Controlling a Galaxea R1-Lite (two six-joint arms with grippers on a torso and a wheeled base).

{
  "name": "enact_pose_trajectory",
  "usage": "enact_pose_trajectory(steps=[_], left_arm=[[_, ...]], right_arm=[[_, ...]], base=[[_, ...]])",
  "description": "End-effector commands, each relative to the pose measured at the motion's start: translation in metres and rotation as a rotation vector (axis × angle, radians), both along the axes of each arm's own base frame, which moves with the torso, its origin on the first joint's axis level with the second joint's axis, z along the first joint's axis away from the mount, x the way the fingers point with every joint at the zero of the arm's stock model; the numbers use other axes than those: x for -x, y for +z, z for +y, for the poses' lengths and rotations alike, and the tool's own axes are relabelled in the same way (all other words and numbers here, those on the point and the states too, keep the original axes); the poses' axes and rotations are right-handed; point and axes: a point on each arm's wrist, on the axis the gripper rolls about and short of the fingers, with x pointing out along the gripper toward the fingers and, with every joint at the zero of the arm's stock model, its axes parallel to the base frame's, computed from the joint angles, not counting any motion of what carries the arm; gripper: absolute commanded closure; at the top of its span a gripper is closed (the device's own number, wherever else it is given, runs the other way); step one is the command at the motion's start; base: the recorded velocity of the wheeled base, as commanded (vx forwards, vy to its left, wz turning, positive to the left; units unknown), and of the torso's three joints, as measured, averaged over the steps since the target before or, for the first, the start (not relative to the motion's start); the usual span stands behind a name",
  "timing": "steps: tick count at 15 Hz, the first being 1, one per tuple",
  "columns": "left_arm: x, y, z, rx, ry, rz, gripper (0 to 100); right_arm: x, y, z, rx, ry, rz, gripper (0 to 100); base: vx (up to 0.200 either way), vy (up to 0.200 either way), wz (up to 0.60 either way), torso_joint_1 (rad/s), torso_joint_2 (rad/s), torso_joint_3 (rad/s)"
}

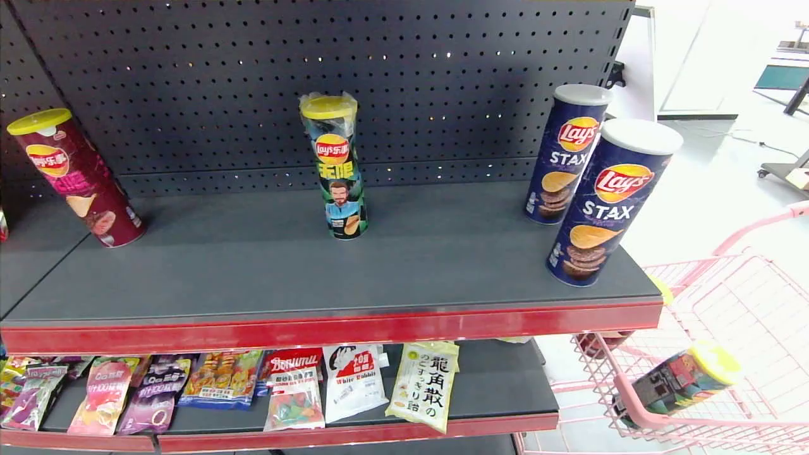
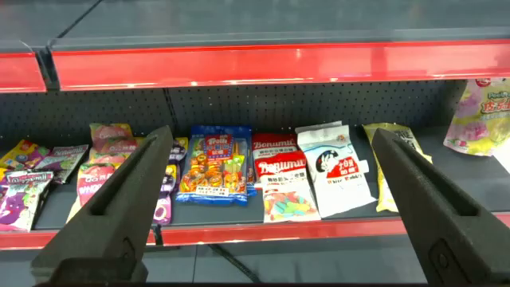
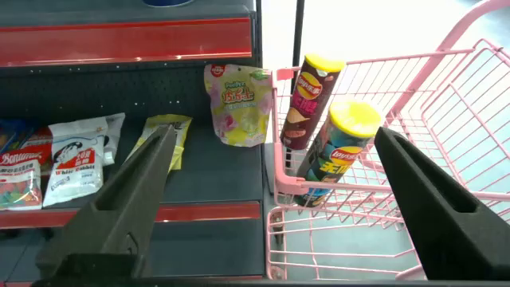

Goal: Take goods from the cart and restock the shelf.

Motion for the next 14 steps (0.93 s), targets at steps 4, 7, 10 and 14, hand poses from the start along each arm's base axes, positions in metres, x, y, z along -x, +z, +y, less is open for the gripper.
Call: enact_pose_trajectory(steps=[4, 7, 10, 14], left_arm=[[-0.0001, -0.0001, 0.0, 0.0, -0.001, 0.001, 0], [-0.0001, -0.0002, 0.0, 0.0, -0.001, 0.003, 0], [-0.0001, -0.0002, 0.0, 0.0, -0.001, 0.003, 0], [-0.0001, -0.0001, 0.0, 0.0, -0.001, 0.001, 0]], right_arm=[[-0.0001, 0.0, 0.0, 0.001, 0.001, 0.001, 0], [-0.0001, 0.0, 0.0, 0.001, -0.001, 0.001, 0], [-0.0001, 0.0, 0.0, 0.001, -0.001, 0.001, 0], [-0.0001, 0.0, 0.0, 0.001, -0.001, 0.001, 0]], base=[[-0.15, 0.0, 0.0, 0.005, 0.0, 0.003], [-0.133, 0.0, 0.0, 0.005, 0.0, 0.0], [0.0, 0.0, -0.4, -0.005, 0.0, 0.002], [0.0, 0.0, -0.6, 0.004, 0.0, 0.007]])
